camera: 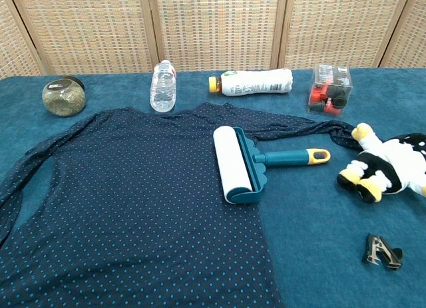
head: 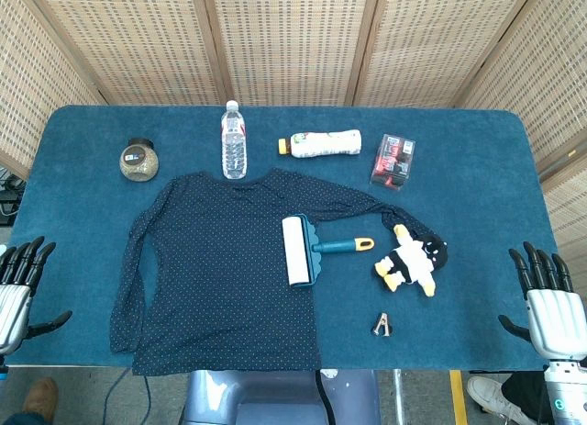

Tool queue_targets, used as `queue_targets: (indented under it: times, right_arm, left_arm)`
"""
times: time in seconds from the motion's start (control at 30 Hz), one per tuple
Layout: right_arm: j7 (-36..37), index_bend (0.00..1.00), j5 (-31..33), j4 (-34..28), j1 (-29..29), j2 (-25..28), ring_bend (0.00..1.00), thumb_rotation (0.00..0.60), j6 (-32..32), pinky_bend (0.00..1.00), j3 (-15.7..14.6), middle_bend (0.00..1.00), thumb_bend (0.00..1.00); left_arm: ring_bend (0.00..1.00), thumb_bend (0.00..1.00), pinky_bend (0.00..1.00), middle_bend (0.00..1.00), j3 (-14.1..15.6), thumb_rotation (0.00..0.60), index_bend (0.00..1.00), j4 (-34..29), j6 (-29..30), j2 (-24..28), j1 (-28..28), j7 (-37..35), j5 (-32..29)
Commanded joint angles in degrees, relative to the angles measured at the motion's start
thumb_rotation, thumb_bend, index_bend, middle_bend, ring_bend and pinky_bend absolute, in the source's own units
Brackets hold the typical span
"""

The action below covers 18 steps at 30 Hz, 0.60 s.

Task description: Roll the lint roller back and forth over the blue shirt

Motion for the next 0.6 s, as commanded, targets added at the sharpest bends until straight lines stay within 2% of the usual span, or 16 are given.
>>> queue_targets:
  times: [0.03, 0.27, 0.33, 0.37, 0.4, 0.43, 0.47, 0.5, 0.53, 0.57, 0.6]
  right_arm:
    - [-0.03, 0.0, -0.09, -0.05, 0.0, 0.0, 0.0, 0.6, 0.02, 0.0, -0.03, 0.0, 0.0]
    - [-1.83, 0.0, -0.66, 0.48, 1.17, -0.97, 0.0, 0.6, -1.01, 0.0, 0.24, 0.0, 0.0]
    - [-4.41, 0.0, -0.75, -0.14, 3.64, -0.77, 0.0, 0.6, -2.9, 0.0, 1.86, 0.01, 0.0]
    - [-5.08, 0.0, -0.75, -0.4, 4.42, -0.71, 0.03, 0.6, -3.42, 0.0, 2.44, 0.05, 0.0]
    - [-6.33, 0.0, -0.67, -0.85, 5.89, -0.53, 0.14, 0.6, -4.5, 0.0, 3.49, 0.16, 0.0]
    - [-7.27, 0.0, -0.39, -1.27, 6.94, -0.38, 0.31, 0.6, -5.46, 0.01, 4.21, 0.32, 0.0]
    - [-9.14, 0.0, 0.55, -2.27, 9.33, -0.06, 0.45, 0.6, -7.92, 0.04, 5.74, 0.44, 0.0]
    - [-10.37, 0.0, 1.55, -2.94, 11.37, 0.16, 0.62, 0.6, -10.32, 0.16, 6.9, 0.59, 0.0]
    - [-12.58, 0.0, 3.83, -3.42, 15.6, 0.19, 0.73, 0.6, -15.64, 0.36, 8.96, 0.71, 0.0]
    - [-13.87, 0.0, 6.49, -3.53, 17.86, 0.14, 0.78, 0.6, -18.92, 0.52, 10.11, 0.76, 0.0]
    - [-15.07, 0.0, 9.33, -3.9, 19.98, 0.02, 0.84, 0.6, -22.06, 0.74, 11.06, 0.82, 0.0]
  left_arm:
    - [0.0, 0.0, 0.0, 0.0, 0.0, 0.6, 0.0, 0.0, -0.01, 0.06, 0.05, -0.08, -0.06]
    - [0.0, 0.0, 0.0, 0.0, -0.65, 0.6, 0.0, -0.45, -0.09, 0.5, -0.3, -0.75, -0.36]
    - [0.0, 0.0, 0.0, 0.0, -0.95, 0.6, 0.0, -0.57, -0.6, 0.45, -0.71, -0.58, -0.65]
    - [0.0, 0.0, 0.0, 0.0, -0.99, 0.6, 0.0, -0.6, -0.77, 0.43, -0.8, -0.52, -0.73]
    - [0.0, 0.0, 0.0, 0.0, -1.05, 0.6, 0.0, -0.56, -1.02, 0.34, -0.95, -0.36, -0.87]
    - [0.0, 0.0, 0.0, 0.0, -1.11, 0.6, 0.0, -0.47, -1.16, 0.25, -1.06, -0.23, -0.94]
    - [0.0, 0.0, 0.0, 0.0, -1.28, 0.6, 0.0, -0.17, -1.31, -0.05, -1.29, -0.16, -0.93]
    - [0.0, 0.0, 0.0, 0.0, -1.45, 0.6, 0.0, 0.12, -1.35, -0.31, -1.44, -0.26, -0.98]
    - [0.0, 0.0, 0.0, 0.0, -1.7, 0.6, 0.0, 0.6, -1.59, -0.72, -1.64, -0.44, -1.38]
    - [0.0, 0.0, 0.0, 0.0, -1.81, 0.6, 0.0, 0.91, -1.76, -0.96, -1.75, -0.47, -1.62]
    - [0.0, 0.0, 0.0, 0.0, -1.88, 0.6, 0.0, 1.19, -2.02, -1.12, -1.84, -0.38, -1.93]
